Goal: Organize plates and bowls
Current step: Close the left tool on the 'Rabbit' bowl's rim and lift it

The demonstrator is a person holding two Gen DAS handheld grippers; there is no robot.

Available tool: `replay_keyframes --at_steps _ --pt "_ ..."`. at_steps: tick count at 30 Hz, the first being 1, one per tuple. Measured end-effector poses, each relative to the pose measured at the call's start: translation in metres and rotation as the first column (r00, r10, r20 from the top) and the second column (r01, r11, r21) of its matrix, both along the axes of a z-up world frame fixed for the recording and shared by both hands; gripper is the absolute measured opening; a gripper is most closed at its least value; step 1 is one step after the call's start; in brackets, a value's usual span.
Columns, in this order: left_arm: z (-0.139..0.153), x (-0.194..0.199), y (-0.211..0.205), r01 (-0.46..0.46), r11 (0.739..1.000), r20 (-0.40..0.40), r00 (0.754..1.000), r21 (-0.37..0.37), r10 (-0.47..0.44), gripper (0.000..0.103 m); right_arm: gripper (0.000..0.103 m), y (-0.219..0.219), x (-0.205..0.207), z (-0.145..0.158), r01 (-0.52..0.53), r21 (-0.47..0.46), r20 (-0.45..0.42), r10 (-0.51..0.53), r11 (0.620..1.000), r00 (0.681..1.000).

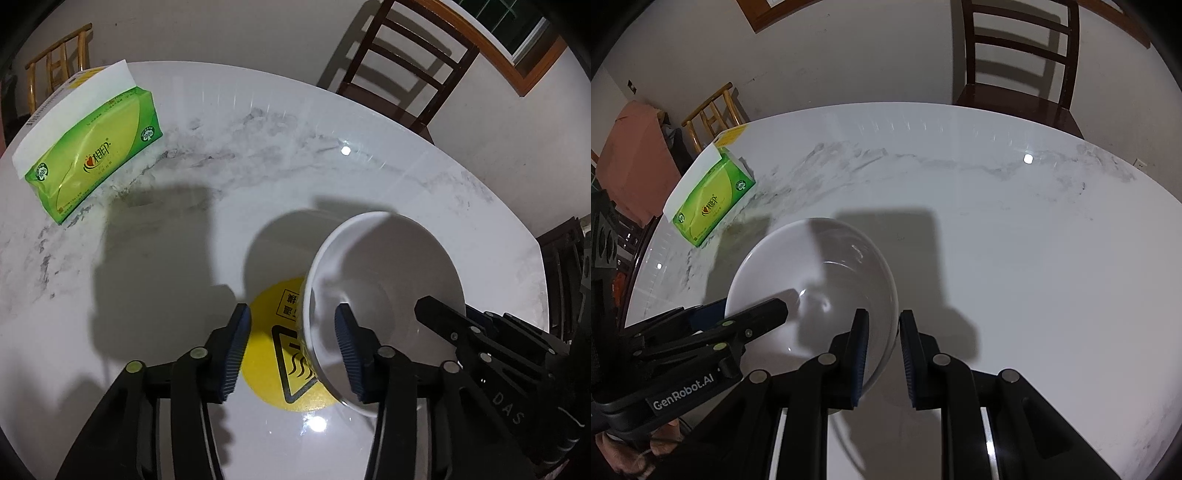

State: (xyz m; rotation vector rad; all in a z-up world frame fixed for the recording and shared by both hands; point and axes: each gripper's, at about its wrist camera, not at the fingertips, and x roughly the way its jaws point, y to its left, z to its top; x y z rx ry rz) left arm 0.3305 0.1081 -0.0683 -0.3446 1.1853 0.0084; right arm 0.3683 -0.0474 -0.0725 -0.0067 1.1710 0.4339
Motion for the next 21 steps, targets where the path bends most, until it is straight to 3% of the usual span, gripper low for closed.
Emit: replay_keyframes --at_steps 5,14,21 --pt "-0.0047 0.0009 0.0005 0.002 1.0 -0.016 1.0 -0.007 -0.002 0.034 0.018 0.0004 0.0026 -0.0036 0.003 0.007 -0.017 -0.003 1.0 1.0" --pt "-0.0079 -0.0009 -0.004 0.034 0.998 -0.032 0.999 -0.044 -0.035 0.015 0.017 0.0003 0.0018 -0.0058 0.004 0.02 -0.034 -0.004 1.0 0.999" --pt "-0.0057 -0.0066 -0.0085 0.039 0.998 -0.047 0.998 -0.049 -0.041 0.014 0.015 -0.0065 -0.005 -0.0047 0.014 0.021 -0.044 -0.013 1.0 0.999"
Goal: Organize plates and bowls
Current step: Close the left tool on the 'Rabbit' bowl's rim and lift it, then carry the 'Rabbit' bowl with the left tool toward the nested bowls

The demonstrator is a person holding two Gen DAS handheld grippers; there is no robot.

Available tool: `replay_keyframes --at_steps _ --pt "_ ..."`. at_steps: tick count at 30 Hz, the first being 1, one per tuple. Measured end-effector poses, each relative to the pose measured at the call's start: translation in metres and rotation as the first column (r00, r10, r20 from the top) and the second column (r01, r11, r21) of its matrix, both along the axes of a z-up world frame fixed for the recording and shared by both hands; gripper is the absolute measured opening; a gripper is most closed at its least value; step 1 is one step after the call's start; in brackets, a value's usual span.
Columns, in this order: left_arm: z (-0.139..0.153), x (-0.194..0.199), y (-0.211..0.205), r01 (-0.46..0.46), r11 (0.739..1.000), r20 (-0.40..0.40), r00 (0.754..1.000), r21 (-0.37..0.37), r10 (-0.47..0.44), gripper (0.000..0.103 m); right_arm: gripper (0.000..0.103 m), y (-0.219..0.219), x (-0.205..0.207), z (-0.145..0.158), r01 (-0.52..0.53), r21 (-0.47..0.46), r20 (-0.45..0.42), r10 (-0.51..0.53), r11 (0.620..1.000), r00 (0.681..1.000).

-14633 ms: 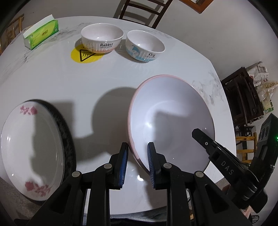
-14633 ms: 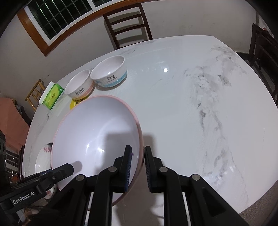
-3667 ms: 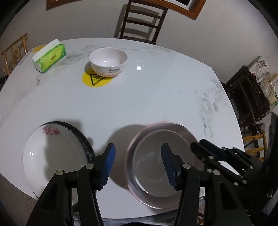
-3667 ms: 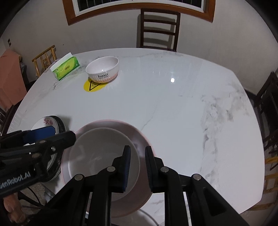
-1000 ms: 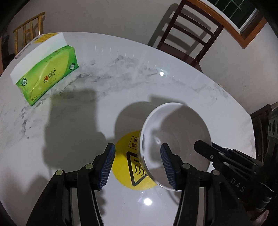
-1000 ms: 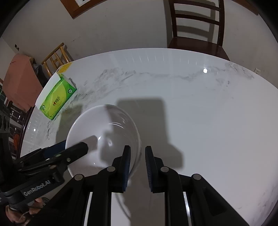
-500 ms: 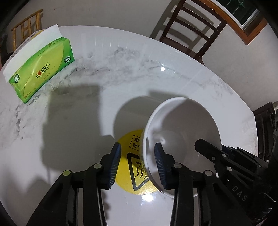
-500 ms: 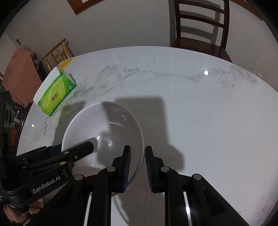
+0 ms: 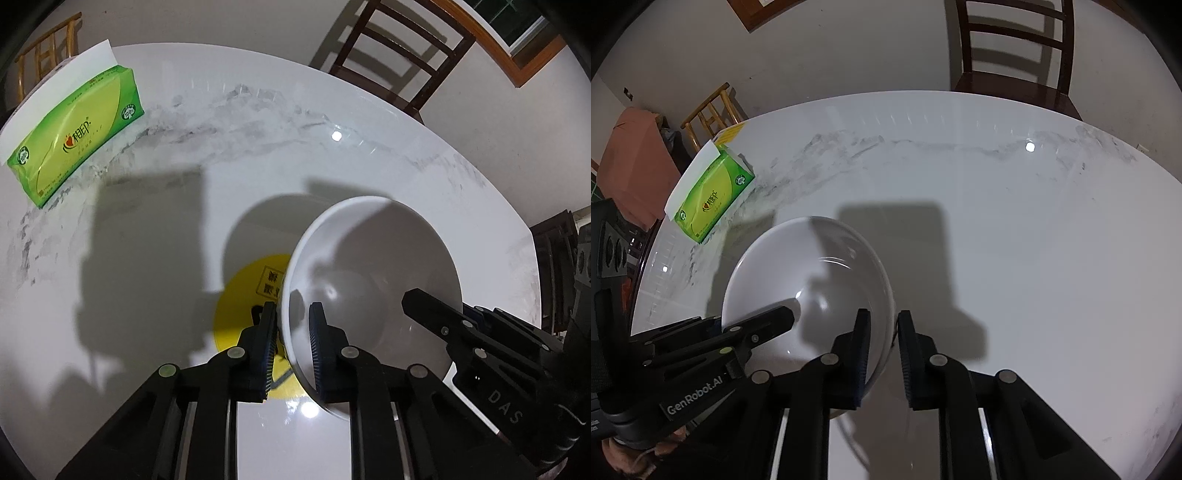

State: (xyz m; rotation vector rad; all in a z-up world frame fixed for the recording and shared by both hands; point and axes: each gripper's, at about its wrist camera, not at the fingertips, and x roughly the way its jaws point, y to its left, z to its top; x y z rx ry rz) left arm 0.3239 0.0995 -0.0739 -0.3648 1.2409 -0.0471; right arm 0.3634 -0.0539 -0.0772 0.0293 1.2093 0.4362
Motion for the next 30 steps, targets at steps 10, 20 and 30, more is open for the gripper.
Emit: replay_keyframes --at_steps 10,20,30 --pt "0.013 -0.012 -0.013 0.031 1.0 0.006 0.999 0.003 -0.031 0.014 0.014 -0.015 -0.016 0.014 0.013 -0.002 0.016 -0.013 1.0 1.0" --pt "0.016 -0.02 -0.029 0.063 0.998 0.002 0.998 0.008 -0.063 0.012 0.012 -0.03 -0.026 0.022 0.033 0.018 0.011 -0.033 0.999 0.999" --pt "0.001 -0.019 -0.034 0.076 0.997 -0.033 0.997 0.015 -0.075 0.012 0.015 -0.026 -0.029 0.002 0.02 -0.021 -0.036 -0.02 1.0 0.999"
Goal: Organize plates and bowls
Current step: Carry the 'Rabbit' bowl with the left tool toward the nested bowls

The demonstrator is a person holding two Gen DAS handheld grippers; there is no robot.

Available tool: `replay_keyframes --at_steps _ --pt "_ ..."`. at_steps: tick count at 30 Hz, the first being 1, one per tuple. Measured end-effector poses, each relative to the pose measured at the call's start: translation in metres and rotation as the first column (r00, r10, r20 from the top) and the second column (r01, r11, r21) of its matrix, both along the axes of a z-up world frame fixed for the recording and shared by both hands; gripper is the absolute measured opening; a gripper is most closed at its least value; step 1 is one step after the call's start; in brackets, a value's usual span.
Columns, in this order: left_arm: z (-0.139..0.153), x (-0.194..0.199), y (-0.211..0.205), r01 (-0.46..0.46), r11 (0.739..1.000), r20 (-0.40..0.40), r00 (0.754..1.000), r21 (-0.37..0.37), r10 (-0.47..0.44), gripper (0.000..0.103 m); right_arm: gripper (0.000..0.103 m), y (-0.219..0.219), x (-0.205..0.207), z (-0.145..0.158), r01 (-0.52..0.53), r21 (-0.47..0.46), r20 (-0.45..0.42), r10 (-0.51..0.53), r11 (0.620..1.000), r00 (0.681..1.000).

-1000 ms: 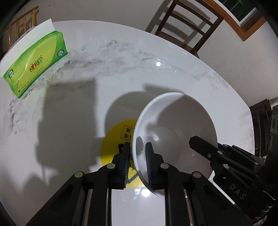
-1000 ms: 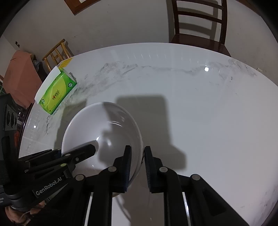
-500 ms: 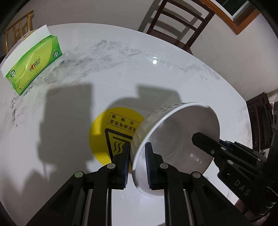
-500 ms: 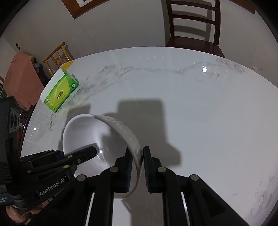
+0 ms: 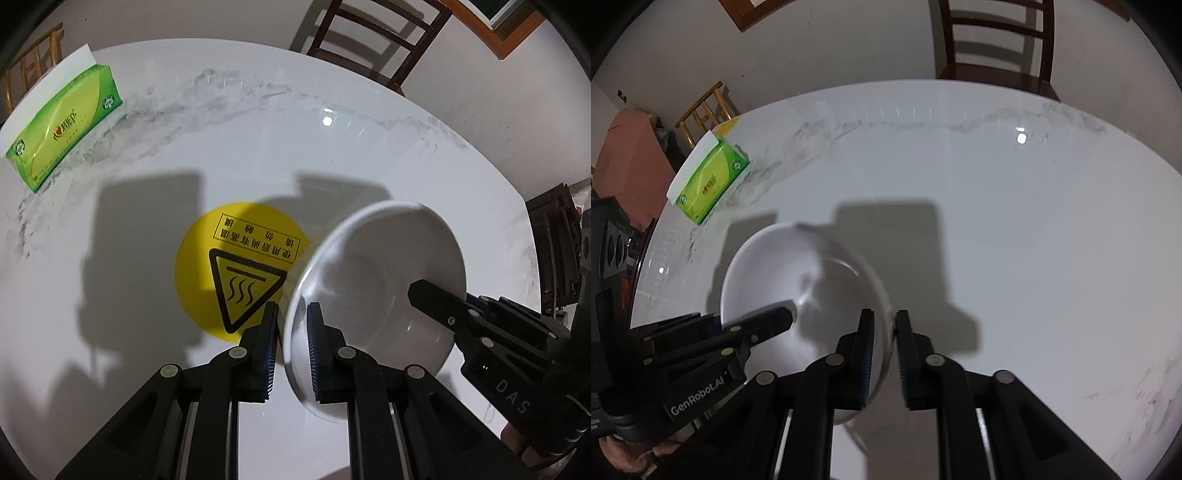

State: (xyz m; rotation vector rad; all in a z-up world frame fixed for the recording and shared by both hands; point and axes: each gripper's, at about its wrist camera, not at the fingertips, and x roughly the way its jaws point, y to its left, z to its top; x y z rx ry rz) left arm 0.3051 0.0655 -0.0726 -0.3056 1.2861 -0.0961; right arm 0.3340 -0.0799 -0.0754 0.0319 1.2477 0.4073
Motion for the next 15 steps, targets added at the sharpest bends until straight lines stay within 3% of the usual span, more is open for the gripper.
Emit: replay_keyframes --at_steps 15 --pt "-0.003 -0.005 0.001 0.006 1.0 0.005 1.0 -0.013 -0.006 0.009 0.02 -0.007 -0.023 -0.003 -0.019 -0.016 -0.034 0.018 1.0 0.999"
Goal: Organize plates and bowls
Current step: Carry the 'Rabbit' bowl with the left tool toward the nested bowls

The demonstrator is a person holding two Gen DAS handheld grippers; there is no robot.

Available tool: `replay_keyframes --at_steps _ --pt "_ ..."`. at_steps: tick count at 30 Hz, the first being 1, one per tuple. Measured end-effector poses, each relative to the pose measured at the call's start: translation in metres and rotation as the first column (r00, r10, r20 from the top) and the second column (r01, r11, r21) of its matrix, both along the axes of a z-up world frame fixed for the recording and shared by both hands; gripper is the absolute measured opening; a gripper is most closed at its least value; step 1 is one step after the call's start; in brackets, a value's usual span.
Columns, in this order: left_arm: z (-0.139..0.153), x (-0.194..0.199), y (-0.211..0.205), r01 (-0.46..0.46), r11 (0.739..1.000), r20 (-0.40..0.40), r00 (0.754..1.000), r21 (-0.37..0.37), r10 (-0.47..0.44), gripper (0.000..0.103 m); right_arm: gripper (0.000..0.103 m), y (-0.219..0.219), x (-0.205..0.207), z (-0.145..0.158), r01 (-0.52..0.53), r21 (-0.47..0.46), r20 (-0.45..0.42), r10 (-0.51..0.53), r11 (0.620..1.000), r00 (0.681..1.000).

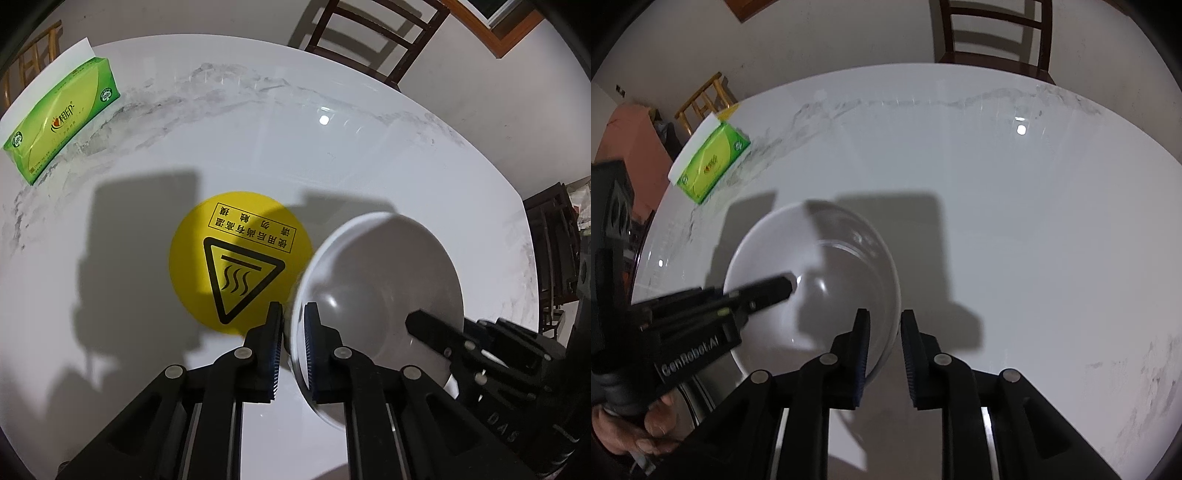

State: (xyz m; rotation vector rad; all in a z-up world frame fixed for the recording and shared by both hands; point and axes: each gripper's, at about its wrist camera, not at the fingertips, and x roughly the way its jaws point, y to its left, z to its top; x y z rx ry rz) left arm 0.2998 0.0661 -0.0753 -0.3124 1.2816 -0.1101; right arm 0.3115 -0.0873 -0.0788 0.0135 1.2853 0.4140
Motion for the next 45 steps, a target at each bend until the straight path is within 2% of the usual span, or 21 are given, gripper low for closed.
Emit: replay_keyframes --at_steps 12,28,37,45 --pt "0.0 -0.004 -0.008 0.01 1.0 0.004 1.0 0.009 -0.01 0.009 0.02 -0.005 -0.014 -0.008 -0.008 0.018 -0.066 0.009 1.0 0.998" --pt "0.002 -0.011 -0.016 0.026 0.999 -0.015 1.0 0.019 -0.026 0.007 0.02 -0.007 -0.015 -0.001 0.013 0.0 -0.113 -0.013 1.0 0.994" --pt "0.018 -0.021 -0.026 0.048 0.999 -0.011 0.999 0.02 -0.048 0.006 0.019 -0.014 -0.021 0.018 0.026 -0.02 -0.128 -0.029 0.999 0.991" --pt "0.046 -0.04 -0.036 0.073 0.997 0.006 0.997 0.031 -0.074 0.006 0.019 -0.023 -0.043 0.05 0.029 -0.039 -0.119 -0.033 0.999 0.992"
